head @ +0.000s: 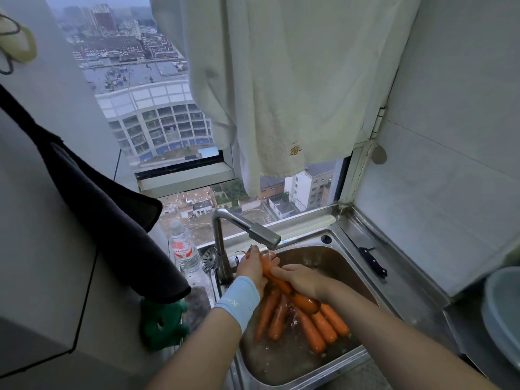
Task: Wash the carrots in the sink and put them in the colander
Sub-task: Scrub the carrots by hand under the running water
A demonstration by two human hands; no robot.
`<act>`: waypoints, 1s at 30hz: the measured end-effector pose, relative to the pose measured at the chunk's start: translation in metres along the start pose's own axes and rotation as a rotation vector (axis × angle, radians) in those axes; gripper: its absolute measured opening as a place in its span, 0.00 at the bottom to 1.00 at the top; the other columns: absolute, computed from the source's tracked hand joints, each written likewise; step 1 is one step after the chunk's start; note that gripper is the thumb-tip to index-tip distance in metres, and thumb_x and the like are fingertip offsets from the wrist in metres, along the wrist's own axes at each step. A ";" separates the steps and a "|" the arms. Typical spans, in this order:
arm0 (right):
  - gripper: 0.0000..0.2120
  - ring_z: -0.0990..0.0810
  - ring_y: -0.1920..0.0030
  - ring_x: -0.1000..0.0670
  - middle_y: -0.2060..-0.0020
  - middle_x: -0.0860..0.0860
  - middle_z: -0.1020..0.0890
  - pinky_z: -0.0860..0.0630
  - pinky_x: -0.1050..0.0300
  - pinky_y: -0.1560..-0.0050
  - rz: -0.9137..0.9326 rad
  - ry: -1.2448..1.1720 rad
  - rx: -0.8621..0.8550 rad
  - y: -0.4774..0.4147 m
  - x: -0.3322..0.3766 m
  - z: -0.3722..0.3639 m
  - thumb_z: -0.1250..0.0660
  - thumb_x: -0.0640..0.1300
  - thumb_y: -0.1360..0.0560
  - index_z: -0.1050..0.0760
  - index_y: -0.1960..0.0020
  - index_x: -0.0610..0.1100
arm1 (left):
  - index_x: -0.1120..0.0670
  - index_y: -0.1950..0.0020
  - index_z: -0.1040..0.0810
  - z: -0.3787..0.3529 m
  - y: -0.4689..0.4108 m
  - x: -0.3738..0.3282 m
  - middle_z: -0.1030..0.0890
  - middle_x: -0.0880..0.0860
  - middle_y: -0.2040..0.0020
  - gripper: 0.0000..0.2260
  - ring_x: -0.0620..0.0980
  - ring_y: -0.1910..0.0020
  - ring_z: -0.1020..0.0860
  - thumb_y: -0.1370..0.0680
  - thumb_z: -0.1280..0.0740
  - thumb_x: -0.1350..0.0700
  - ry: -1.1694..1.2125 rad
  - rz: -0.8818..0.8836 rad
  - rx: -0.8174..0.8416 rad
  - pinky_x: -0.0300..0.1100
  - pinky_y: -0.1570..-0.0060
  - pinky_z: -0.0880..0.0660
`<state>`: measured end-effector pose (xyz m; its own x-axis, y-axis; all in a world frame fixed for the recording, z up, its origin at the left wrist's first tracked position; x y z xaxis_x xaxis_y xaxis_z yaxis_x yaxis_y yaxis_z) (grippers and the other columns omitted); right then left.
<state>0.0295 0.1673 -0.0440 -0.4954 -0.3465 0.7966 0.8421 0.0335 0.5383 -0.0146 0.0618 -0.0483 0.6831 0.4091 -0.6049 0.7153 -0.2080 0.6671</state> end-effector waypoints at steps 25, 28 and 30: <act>0.26 0.16 0.48 0.48 0.51 0.48 0.13 0.26 0.44 0.34 0.026 0.131 -0.049 0.001 0.000 0.004 0.49 0.64 0.16 0.16 0.48 0.51 | 0.54 0.39 0.24 -0.001 0.017 0.004 0.17 0.54 0.44 0.08 0.52 0.45 0.18 0.16 0.39 0.56 -0.422 -0.155 0.111 0.51 0.37 0.23; 0.24 0.18 0.44 0.49 0.46 0.49 0.15 0.28 0.47 0.33 0.048 0.217 -0.046 0.003 0.009 -0.004 0.50 0.64 0.16 0.18 0.49 0.54 | 0.58 0.45 0.24 0.009 0.020 -0.011 0.17 0.55 0.53 0.12 0.50 0.56 0.18 0.14 0.44 0.54 -0.462 -0.233 -0.054 0.41 0.52 0.22; 0.23 0.19 0.43 0.48 0.45 0.48 0.16 0.28 0.48 0.34 0.050 0.236 -0.047 0.003 0.011 -0.010 0.50 0.63 0.16 0.19 0.50 0.54 | 0.58 0.50 0.25 0.017 0.025 -0.022 0.20 0.54 0.59 0.15 0.47 0.61 0.23 0.14 0.47 0.53 -0.512 -0.277 -0.158 0.38 0.62 0.29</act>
<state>0.0287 0.1543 -0.0369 -0.3943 -0.5549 0.7325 0.8760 0.0139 0.4821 -0.0092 0.0321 -0.0256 0.4869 -0.0588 -0.8715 0.8729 -0.0042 0.4880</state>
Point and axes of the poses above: each hand's wrist, its own y-axis away from the middle knuckle, its own z-axis out of the back of the hand, x = y × z, the point moved 10 cm from there along -y, towards the middle knuckle
